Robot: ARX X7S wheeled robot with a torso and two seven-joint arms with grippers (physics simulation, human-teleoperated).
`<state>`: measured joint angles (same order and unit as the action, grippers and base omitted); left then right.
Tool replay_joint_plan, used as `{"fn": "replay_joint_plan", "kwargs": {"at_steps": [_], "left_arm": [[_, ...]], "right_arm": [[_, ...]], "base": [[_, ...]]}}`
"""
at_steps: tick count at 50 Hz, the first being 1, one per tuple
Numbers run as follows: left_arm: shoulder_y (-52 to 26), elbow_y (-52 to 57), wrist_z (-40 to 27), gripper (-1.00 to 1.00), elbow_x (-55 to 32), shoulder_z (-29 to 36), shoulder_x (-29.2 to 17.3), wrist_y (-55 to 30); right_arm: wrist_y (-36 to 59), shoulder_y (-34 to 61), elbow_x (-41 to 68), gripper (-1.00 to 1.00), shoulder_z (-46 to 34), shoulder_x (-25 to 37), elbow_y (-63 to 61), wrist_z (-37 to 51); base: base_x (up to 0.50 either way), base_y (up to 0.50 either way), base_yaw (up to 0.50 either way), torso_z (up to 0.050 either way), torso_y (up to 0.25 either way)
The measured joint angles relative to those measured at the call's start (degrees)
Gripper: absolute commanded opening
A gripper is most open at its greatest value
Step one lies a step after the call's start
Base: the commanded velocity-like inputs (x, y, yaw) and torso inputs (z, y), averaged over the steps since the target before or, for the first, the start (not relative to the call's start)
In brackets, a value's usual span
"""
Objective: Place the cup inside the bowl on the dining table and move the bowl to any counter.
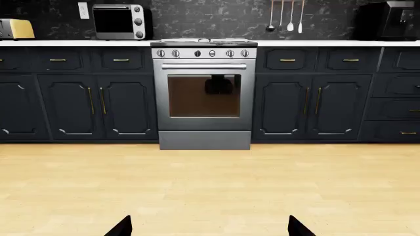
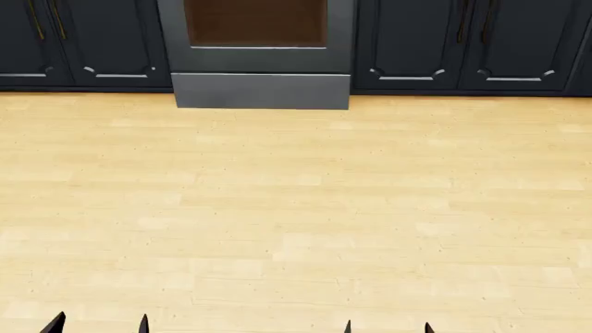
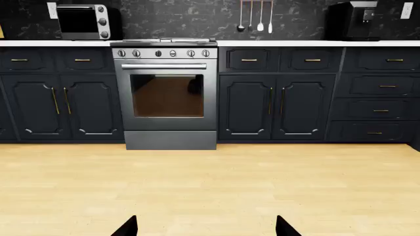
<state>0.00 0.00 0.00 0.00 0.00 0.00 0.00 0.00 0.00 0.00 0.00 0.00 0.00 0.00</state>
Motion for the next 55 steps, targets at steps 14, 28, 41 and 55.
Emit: {"fn": "replay_joint_plan", "kwargs": {"at_steps": [14,28,41,55], "left_arm": [[-0.1,0.2,-2.1,1.0,-1.6,2.0,-1.6,0.1],[-0.1,0.4,-3.9,1.0,-2.8,4.0,-3.1,0.0],[0.0,0.4,-4.8,1.0,-4.3,5.0,-4.2,-0.1],[0.0,0.6,-6.0,1.0,-5.2,6.2,-5.1,0.0]], "right_arm": [[0.1,0.1,1.4,1.0,-2.1,1.7,-0.4,1.9],[0.6,0.1,3.4,1.0,-3.8,3.1,-0.9,3.6],[1.0,0.1,4.8,1.0,-4.7,4.1,-1.2,5.0],[1.3,0.0,6.0,1.0,-5.8,4.9,-1.4,6.1]], "base": [[-0.03,0.0,0.0,0.0,0.0],[-0.49,0.0,0.0,0.0,0.0],[-0.5,0.1,0.0,0.0,0.0],[-0.5,0.09,0.0,0.0,0.0]]}}
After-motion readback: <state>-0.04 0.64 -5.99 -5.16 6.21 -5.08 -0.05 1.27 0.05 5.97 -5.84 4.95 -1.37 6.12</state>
